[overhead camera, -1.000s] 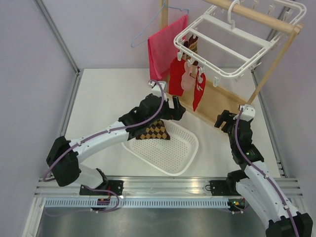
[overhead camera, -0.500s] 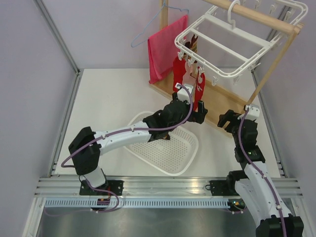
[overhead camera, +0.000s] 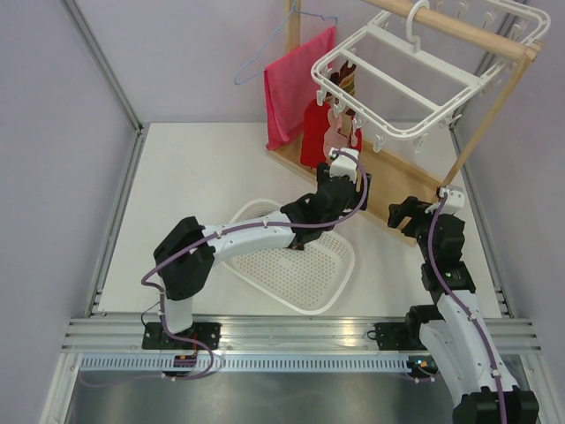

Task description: Remove the socks clipped to the hanger

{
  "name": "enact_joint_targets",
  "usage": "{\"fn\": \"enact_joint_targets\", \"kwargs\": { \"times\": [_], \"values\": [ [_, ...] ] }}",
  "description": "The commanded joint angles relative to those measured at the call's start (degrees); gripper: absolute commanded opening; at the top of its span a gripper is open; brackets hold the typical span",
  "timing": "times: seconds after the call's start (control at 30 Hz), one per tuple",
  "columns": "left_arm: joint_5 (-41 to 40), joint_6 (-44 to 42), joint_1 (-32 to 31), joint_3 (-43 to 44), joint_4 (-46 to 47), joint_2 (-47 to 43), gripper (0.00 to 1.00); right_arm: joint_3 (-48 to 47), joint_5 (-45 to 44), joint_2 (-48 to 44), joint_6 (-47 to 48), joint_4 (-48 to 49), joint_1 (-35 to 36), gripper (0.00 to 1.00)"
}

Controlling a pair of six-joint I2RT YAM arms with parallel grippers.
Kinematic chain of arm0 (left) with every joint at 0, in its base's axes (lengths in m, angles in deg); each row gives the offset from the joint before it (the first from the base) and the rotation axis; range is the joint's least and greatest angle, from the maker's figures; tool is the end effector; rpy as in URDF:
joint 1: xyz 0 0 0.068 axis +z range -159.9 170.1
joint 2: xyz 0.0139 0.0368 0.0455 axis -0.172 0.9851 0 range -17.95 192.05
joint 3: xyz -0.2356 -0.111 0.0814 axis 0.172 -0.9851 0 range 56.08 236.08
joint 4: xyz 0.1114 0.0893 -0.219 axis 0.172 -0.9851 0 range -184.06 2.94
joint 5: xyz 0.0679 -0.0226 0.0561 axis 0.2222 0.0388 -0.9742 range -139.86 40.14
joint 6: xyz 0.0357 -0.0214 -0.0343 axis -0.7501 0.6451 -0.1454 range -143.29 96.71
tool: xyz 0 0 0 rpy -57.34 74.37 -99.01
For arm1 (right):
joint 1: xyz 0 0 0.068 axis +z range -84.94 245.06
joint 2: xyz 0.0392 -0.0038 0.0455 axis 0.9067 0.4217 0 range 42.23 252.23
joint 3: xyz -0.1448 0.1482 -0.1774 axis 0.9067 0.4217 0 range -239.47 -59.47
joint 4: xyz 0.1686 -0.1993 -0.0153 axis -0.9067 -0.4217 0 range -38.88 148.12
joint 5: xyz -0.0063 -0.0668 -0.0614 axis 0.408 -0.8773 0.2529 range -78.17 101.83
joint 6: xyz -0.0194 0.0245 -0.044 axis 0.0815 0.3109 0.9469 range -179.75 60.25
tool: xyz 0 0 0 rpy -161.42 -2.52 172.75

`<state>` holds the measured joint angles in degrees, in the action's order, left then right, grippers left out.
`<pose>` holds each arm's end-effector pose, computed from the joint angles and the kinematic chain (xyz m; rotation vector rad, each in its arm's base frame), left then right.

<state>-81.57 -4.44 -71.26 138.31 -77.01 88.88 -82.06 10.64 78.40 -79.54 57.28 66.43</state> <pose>0.2297 -0.3818 0.2925 0.2794 1.7921 -0.4981 0.1654 0.0034 0.2428 0.3072 1.8030 0.2419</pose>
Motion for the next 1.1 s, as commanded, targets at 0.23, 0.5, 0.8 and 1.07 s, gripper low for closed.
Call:
{"fn": "enact_joint_targets", "kwargs": {
  "times": [0.23,0.5,0.8,1.07],
  "values": [
    [-6.62,-4.88,-1.04,3.46,2.61,2.34,0.03,-2.11,2.69,-0.65,0.72,1.72,-0.40,0.88],
    [-6.53,-7.25,-3.59,-2.51,5.69,-3.11,0.02,-3.25,2.77,-0.92,2.38,-0.64,-0.58,0.85],
    [-8.11,-6.64,-6.05,-10.07,6.04,-12.34,0.02,-8.95,8.57,-4.00,4.50,-4.52,0.30,0.84],
    [-9.43,-3.83,-6.14,-13.41,4.11,-16.38,0.02,-15.46,11.91,-1.71,2.65,-4.61,5.39,0.86]
  ]
}}
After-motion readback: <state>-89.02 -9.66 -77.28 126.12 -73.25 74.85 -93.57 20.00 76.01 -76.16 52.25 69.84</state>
